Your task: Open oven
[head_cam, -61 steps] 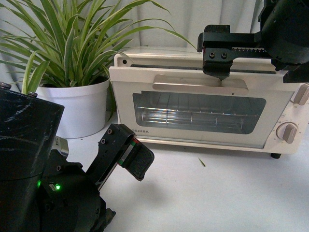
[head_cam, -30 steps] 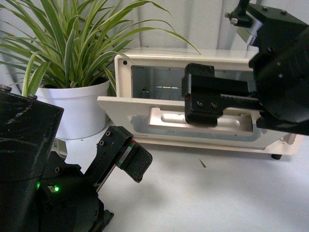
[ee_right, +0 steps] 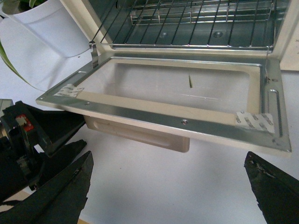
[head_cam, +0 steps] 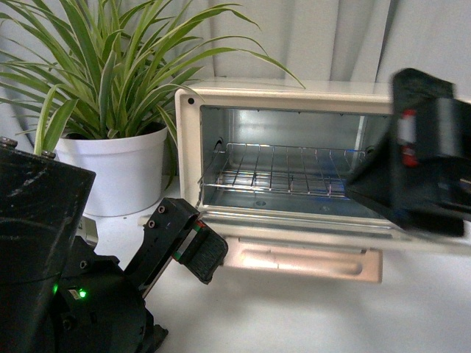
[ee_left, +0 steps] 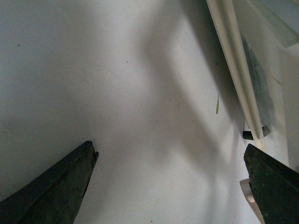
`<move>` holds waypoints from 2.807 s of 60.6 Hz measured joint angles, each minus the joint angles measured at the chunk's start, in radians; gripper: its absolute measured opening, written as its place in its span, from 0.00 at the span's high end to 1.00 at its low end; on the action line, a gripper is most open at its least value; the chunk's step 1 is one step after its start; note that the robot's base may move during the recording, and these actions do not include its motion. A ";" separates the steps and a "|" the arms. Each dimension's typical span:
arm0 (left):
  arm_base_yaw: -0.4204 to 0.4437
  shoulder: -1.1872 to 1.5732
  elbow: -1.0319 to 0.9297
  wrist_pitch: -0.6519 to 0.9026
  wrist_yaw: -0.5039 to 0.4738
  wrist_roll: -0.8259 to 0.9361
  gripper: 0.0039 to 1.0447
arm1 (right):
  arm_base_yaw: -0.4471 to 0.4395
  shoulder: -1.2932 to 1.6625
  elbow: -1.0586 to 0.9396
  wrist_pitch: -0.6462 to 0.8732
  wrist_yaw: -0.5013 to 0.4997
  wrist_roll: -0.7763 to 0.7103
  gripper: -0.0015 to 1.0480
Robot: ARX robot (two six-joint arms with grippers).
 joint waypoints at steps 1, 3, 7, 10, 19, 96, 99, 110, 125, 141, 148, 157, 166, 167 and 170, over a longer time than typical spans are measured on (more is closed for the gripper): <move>0.000 -0.001 0.000 -0.002 -0.002 0.002 0.06 | -0.004 -0.008 -0.007 0.000 -0.005 0.000 0.09; 0.000 -0.002 0.000 -0.005 -0.004 0.006 0.06 | -0.016 -0.037 -0.029 0.000 -0.016 -0.002 0.09; 0.000 -0.003 0.000 -0.011 -0.010 0.014 0.06 | -0.038 -0.093 -0.075 0.013 -0.021 -0.014 0.09; 0.000 -0.005 0.000 -0.018 -0.018 0.027 0.06 | -0.055 -0.129 -0.106 0.020 -0.025 -0.024 0.09; -0.005 -0.022 -0.004 -0.050 -0.072 0.105 0.06 | -0.153 -0.243 -0.222 0.047 -0.097 -0.055 0.09; -0.135 -0.848 -0.418 -0.219 -0.477 1.077 0.06 | -0.547 -0.830 -0.520 -0.052 -0.446 -0.220 0.09; -0.132 -0.916 -0.439 -0.254 -0.492 1.076 0.06 | -0.553 -0.836 -0.523 -0.047 -0.451 -0.227 0.09; -0.112 -1.123 -0.481 -0.369 -0.490 1.044 0.06 | -0.577 -0.858 -0.555 -0.028 -0.431 -0.251 0.09; -0.078 -1.199 -0.492 -0.383 -0.483 1.027 0.06 | -0.592 -0.879 -0.580 0.009 -0.443 -0.248 0.09; 0.085 -1.491 -0.580 -0.420 -0.312 1.138 0.50 | -0.428 -0.977 -0.640 0.130 -0.010 -0.314 0.50; 0.193 -1.542 -0.580 -0.470 -0.203 1.148 0.73 | -0.427 -0.977 -0.640 0.130 -0.006 -0.319 0.72; 0.291 -1.572 -0.580 -0.500 -0.113 1.154 0.96 | -0.427 -0.977 -0.640 0.130 -0.006 -0.320 0.97; 0.399 -1.593 -0.580 -0.523 0.017 1.155 0.96 | -0.427 -0.977 -0.640 0.130 -0.006 -0.323 0.99; 0.429 -1.596 -0.580 -0.527 0.057 1.157 0.96 | -0.427 -0.977 -0.640 0.130 -0.006 -0.323 0.99; 0.484 -1.600 -0.580 -0.528 0.093 1.157 0.96 | -0.426 -0.977 -0.640 0.130 -0.006 -0.323 0.99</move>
